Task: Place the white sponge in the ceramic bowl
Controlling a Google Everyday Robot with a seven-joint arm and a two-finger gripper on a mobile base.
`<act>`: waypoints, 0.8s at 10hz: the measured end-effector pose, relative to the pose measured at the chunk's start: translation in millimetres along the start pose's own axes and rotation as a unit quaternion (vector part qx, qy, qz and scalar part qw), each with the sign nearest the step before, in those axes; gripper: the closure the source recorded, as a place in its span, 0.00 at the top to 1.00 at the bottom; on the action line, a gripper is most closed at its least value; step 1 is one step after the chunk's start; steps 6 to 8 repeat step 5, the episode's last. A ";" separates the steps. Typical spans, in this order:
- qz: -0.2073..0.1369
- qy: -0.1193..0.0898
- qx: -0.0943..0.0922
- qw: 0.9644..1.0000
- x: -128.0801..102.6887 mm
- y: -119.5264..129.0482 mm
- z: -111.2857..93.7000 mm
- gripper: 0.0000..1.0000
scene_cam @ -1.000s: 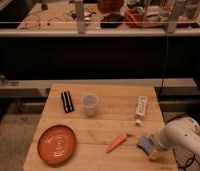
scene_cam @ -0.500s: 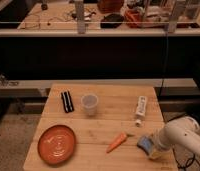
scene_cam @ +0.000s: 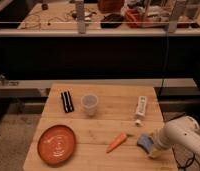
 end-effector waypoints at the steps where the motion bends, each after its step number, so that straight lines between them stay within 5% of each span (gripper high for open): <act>1: 0.000 0.000 0.000 1.000 -0.8 0.5 -0.3 0.00; 8: -0.005 0.002 -0.001 1.000 -4.6 0.5 -6.1 0.00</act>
